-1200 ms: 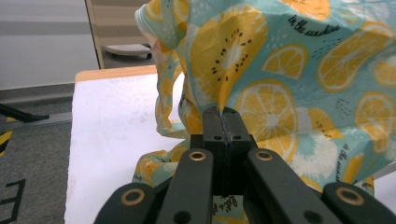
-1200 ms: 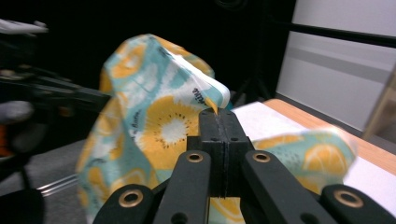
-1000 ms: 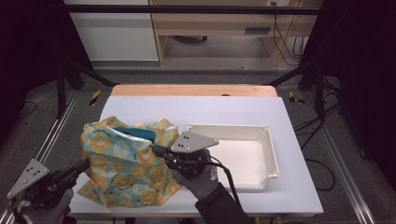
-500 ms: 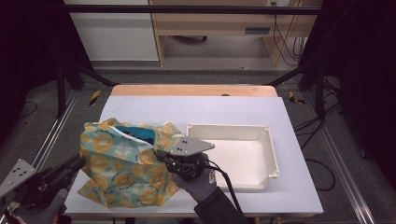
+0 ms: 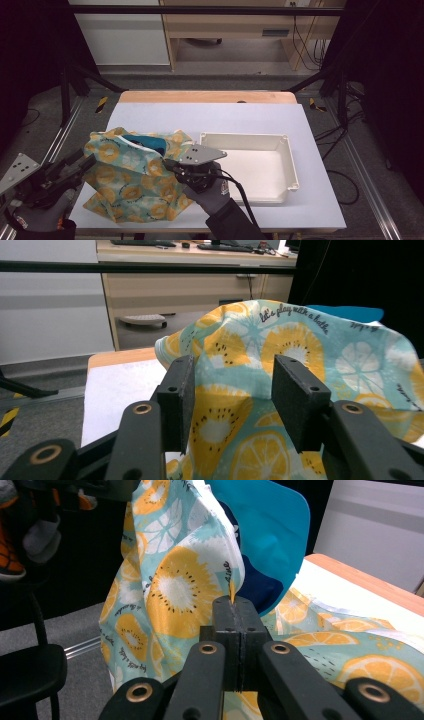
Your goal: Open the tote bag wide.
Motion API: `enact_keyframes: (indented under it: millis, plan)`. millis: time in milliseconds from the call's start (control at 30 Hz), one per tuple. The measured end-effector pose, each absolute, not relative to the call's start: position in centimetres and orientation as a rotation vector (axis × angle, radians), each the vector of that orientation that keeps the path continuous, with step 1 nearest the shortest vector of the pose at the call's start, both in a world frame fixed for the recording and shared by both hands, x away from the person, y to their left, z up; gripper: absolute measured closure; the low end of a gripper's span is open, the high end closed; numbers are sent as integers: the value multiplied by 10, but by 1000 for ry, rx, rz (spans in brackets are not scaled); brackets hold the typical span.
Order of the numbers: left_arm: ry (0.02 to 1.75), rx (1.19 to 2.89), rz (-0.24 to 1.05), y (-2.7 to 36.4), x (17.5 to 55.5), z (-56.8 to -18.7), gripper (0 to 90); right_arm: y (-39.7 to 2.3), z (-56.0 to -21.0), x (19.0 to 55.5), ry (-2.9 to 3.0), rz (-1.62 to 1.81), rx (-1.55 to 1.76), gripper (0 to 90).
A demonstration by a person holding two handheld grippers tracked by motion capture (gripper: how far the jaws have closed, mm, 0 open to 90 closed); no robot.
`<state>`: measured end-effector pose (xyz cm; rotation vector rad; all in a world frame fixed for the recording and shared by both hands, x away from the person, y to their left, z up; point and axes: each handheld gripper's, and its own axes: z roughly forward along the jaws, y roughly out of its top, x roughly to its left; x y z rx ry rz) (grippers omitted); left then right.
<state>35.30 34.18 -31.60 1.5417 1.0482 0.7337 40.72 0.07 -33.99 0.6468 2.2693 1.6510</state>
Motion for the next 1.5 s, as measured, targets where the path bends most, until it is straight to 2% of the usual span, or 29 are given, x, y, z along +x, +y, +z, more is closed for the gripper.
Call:
enact_keyframes:
  millis: [100,133,300,567,700,733,800,1000,1167,1233,1500]
  plan:
    - [1052,1545,736,341,356,-317,551,2,-340,407,2271,1651,647,900]
    - [1054,1554,735,340,357,-317,651,3,-339,407,2270,1652,644,900]
    - [1071,1592,769,338,356,-321,898,5,-338,407,2262,1661,643,900]
    - [1108,1613,786,343,344,-333,900,13,-333,406,2260,1663,620,897]
    - [1135,1639,768,343,343,-348,900,18,-338,407,2280,1637,622,868]
    - [1140,1669,764,341,343,-357,900,19,-342,407,2292,1622,626,820]
    - [1142,1682,759,341,342,-360,900,19,-343,407,2296,1612,623,804]
    - [1166,1711,738,343,340,-374,900,3,-344,407,2250,1611,664,651]
    - [1194,1737,696,344,345,-386,900,-8,-347,409,2224,1609,706,614]
    - [1198,1754,684,341,348,-390,900,-13,-353,411,2224,1602,737,565]
    - [1209,1791,656,339,353,-401,900,-8,-366,412,2243,1597,759,473]
